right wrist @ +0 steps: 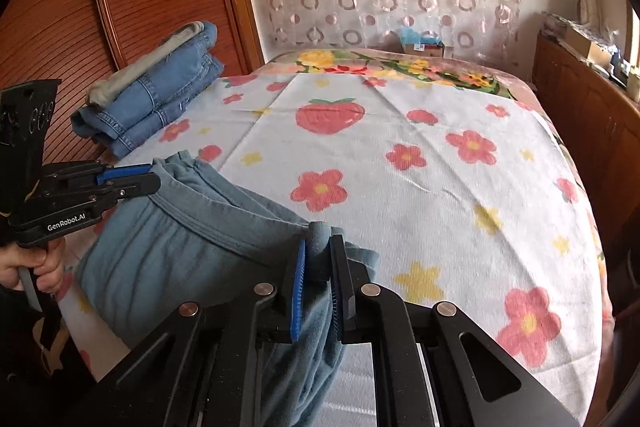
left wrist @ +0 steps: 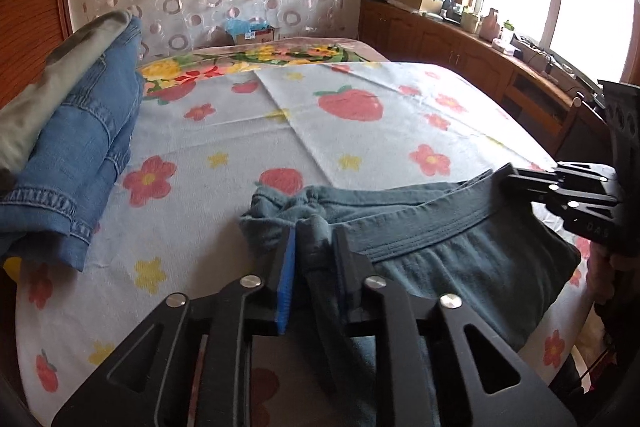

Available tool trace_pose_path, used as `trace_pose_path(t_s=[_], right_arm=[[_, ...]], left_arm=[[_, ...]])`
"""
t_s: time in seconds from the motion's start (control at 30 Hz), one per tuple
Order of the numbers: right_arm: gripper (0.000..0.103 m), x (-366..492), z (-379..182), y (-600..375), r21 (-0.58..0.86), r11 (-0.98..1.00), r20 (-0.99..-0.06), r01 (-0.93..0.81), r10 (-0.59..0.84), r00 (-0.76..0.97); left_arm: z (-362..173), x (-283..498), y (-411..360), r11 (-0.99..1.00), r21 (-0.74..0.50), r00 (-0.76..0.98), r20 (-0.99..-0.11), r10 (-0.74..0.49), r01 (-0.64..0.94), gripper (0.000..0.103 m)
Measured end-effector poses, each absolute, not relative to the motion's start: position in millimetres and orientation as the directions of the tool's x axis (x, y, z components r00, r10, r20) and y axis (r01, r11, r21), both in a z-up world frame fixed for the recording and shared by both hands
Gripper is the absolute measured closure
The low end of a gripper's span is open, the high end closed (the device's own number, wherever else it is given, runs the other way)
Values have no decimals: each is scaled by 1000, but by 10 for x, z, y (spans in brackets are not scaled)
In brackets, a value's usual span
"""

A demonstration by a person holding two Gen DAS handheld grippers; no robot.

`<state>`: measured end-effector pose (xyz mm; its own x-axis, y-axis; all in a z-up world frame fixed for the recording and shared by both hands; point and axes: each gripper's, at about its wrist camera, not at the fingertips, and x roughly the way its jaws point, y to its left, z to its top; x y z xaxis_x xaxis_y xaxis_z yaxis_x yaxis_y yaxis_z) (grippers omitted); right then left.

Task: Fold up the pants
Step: 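Lift the shorts with the left gripper while the right gripper grasps the other edge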

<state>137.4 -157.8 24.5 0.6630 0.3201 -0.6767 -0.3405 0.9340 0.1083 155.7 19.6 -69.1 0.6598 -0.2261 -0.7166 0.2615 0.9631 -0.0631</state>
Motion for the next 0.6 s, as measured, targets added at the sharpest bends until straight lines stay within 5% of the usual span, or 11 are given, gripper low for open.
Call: trace_pose_path(t_s=[0.07, 0.3, 0.6], right_arm=[[85, 1362, 277, -1589, 113, 934, -676, -338, 322, 663], [58, 1290, 283, -1654, 119, 939, -680, -323, 314, 663], [55, 1370, 172, -1717, 168, 940, -723, -297, 322, 611]], left_arm=[[-714, 1576, 213, 969, -47, 658, -726, -201, 244, 59], [-791, 1660, 314, 976, -54, 647, -741, -180, 210, 40], [-827, 1702, 397, 973, -109, 627, -748, -216, 206, 37]])
